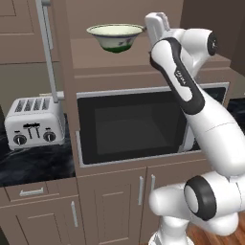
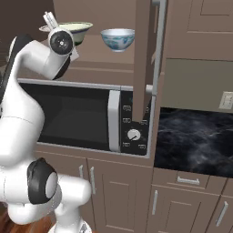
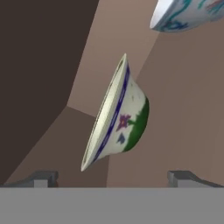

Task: Take the smaller bowl and place it next to the appetizer plate on the dining counter , and place the larger bowl next to the plate with cooked food.

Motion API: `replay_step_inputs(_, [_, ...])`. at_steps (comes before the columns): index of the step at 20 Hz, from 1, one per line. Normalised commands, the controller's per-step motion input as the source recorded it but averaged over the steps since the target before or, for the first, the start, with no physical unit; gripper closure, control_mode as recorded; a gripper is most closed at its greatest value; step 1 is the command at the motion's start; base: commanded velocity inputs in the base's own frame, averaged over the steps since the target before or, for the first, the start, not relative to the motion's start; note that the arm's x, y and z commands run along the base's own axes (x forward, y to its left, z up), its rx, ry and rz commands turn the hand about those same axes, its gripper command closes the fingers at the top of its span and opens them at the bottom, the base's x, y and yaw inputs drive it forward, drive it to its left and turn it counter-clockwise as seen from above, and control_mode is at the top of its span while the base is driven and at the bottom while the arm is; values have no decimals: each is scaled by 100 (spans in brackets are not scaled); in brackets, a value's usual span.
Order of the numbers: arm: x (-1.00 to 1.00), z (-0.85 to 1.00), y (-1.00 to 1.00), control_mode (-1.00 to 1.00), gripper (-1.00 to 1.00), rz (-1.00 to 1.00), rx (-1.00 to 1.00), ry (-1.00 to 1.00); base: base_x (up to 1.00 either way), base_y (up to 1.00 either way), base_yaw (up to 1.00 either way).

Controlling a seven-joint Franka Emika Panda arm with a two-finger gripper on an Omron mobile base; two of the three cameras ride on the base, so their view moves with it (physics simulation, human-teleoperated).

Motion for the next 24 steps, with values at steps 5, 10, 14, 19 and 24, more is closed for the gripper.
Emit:
replay_step_inputs(5, [37,0,0,-100,-100,0,0,0,0,0,0])
replay_step_inputs(10, [42,-4,1,-100,-100,0,0,0,0,0,0])
replay_step_inputs(14, [53,-16,1,-100,-100,0,0,0,0,0,0])
replay_step_inputs(19, [52,-8,5,-100,-100,0,0,0,0,0,0])
replay_step_inputs(24, [42,0,6,-100,-100,0,0,8,0,0,0])
